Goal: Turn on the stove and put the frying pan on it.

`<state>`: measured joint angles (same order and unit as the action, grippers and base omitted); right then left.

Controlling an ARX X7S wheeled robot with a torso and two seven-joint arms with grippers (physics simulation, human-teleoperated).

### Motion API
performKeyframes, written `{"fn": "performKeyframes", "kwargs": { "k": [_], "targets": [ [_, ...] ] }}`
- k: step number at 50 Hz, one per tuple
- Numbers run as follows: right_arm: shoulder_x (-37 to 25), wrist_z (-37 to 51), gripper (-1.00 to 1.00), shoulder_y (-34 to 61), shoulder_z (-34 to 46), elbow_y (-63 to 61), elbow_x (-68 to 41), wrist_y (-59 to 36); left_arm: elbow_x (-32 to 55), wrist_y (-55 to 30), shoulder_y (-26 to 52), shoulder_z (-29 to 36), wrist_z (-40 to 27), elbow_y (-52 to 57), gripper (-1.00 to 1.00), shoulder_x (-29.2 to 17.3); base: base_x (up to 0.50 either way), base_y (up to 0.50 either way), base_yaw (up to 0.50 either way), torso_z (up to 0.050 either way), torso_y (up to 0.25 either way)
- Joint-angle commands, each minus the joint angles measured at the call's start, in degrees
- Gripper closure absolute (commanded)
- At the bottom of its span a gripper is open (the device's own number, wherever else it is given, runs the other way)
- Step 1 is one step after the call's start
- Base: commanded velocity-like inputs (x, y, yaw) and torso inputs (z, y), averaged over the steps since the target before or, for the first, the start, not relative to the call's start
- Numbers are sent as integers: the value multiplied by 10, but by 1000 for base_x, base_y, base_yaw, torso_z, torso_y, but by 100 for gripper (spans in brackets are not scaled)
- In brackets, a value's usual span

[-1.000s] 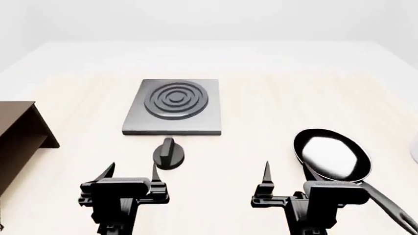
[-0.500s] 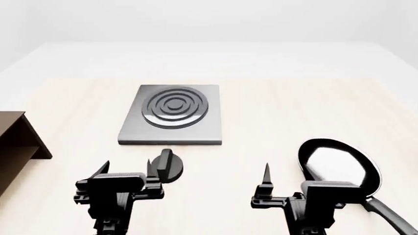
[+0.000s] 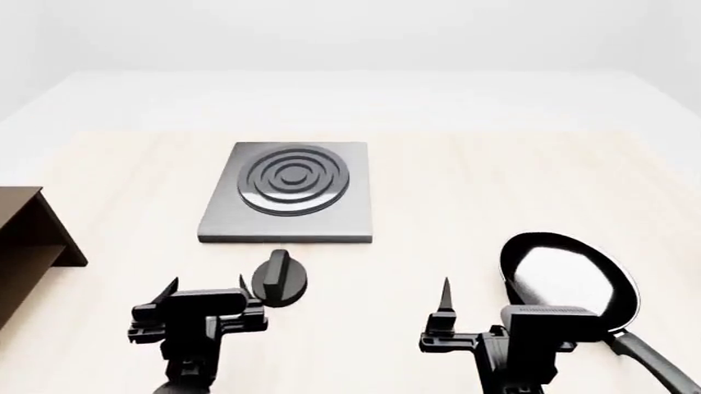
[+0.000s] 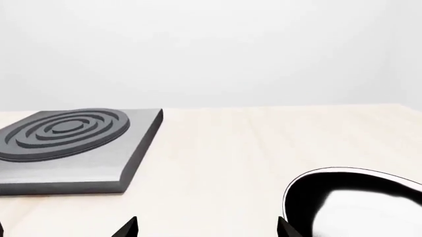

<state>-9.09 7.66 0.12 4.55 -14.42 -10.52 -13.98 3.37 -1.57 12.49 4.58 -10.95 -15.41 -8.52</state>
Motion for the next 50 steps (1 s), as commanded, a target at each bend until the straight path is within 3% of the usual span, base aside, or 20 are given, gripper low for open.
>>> {"fn": "performKeyframes", "kwargs": {
  "k": [1, 20, 32, 36, 41, 43, 50],
  "targets": [
    [-4, 4, -100, -1, 4, 4, -3, 4, -18, 39, 26, 24, -6, -88, -100, 11, 0, 0, 0, 0, 0],
    [-13, 11, -100, -6, 3, 7, -13, 12, -45, 25, 25, 87, 6, -54, -100, 25, 0, 0, 0, 0, 0],
    [-19, 22, -100, 3, 2, 21, -19, 15, -30, -35, -16, 124, 48, 94, -100, 14, 0, 0, 0, 0, 0],
    [-17, 18, -100, 7, -1, 30, -33, 11, 9, -111, -33, 108, 63, 210, -100, 1, 0, 0, 0, 0, 0],
    [-38, -5, -100, 22, 16, 0, -64, -73, 40, -157, -44, 63, 49, 321, -100, -16, 0, 0, 0, 0, 0],
    [-51, 9, -100, 19, 32, -30, -26, -63, 56, -175, -46, 51, 51, 333, -100, -21, 0, 0, 0, 0, 0],
    [-111, -12, -100, 61, 42, -147, -49, -203, 57, -171, -49, 39, 46, 330, -100, -31, 0, 0, 0, 0, 0]
  ]
}}
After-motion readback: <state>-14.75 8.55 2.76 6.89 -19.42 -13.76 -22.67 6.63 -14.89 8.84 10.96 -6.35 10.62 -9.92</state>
